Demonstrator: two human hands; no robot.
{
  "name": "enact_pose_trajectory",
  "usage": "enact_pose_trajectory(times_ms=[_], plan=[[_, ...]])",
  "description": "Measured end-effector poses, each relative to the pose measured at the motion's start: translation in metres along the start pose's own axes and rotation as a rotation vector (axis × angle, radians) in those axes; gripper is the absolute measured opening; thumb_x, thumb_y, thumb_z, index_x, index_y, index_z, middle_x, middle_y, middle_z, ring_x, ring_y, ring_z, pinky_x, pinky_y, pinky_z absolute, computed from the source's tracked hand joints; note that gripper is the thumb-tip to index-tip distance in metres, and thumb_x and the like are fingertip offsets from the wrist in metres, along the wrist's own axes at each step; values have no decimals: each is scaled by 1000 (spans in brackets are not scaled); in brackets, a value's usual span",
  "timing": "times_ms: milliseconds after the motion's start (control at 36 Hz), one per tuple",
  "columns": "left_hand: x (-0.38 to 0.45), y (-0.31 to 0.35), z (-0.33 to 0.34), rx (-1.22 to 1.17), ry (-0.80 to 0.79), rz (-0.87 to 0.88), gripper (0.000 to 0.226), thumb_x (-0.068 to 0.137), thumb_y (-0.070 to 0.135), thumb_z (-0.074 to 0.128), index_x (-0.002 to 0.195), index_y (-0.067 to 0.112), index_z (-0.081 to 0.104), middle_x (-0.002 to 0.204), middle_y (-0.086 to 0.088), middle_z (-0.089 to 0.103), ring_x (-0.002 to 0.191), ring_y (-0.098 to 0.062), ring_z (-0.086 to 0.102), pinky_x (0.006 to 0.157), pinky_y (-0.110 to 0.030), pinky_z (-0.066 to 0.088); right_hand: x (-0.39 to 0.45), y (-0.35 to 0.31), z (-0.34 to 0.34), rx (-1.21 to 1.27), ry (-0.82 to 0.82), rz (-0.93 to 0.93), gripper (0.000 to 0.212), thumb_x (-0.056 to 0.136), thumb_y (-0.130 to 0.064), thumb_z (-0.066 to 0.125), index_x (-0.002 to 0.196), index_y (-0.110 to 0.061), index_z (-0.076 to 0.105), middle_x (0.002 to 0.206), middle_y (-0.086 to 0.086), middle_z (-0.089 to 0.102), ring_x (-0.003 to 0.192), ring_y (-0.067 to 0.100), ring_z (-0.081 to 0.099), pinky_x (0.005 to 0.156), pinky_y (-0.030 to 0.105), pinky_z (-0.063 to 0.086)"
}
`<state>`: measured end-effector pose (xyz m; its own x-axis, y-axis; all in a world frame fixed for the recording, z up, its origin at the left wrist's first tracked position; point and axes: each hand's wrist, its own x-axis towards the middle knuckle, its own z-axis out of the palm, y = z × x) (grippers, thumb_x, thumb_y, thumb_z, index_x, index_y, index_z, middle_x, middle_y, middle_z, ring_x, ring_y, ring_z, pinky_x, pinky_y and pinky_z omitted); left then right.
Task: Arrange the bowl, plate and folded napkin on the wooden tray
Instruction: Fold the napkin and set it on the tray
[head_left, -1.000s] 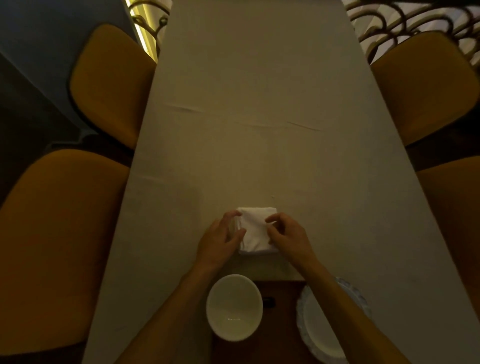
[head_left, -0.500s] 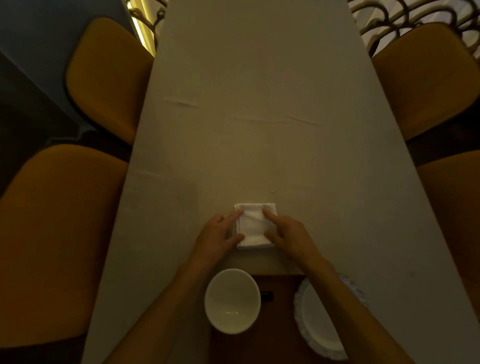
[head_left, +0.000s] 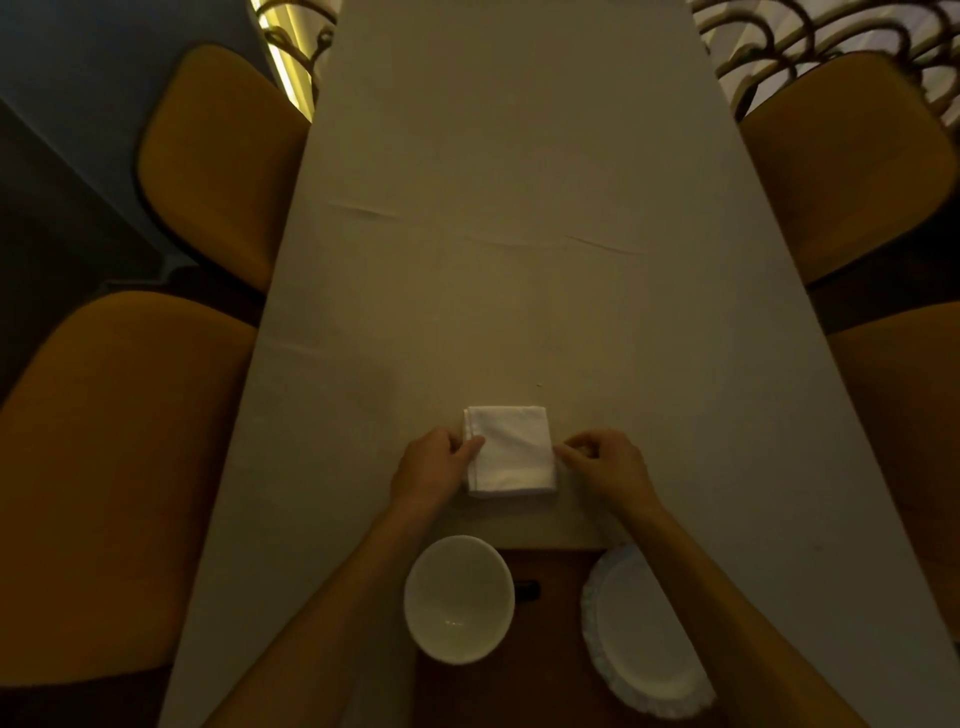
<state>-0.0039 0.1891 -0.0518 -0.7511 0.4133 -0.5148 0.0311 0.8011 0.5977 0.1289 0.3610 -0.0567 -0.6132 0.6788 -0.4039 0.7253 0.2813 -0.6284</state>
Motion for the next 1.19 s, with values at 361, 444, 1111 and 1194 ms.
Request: enact_pose_trajectory(times_ms=[361,444,1111,1194], plan=[[2,11,0,-46,-28,-92,37,90,35,61,86,0,70,93,-23,71,76,-33,62,56,-29,34,8,-9,12,68,-78,128,29,81,-34,74,62,-12,72,57,-1,64,48,6,58,45,23,42],[-1,14,1,-88,-37,-113,36,91,32,61,87,-3,69,96,-25,71,83,-37,64,61,-30,35,9,-9,15,85,-77,155,26,80,-35,75,63,-18,68,64,1,67,55,11,63,48,25,48],[-10,20,13,-294,51,-248,31,81,25,73,96,-2,73,97,-22,73,91,-35,69,77,-41,56,1,0,12,148,-93,161,27,79,-32,74,75,-6,75,72,9,70,61,13,62,58,31,47],[-6,21,16,-376,39,-294,32,80,19,75,100,-6,69,102,-24,71,94,-37,68,82,-47,58,0,0,11,146,-95,155,25,80,-32,73,72,-8,74,66,4,67,60,11,61,55,29,46]])
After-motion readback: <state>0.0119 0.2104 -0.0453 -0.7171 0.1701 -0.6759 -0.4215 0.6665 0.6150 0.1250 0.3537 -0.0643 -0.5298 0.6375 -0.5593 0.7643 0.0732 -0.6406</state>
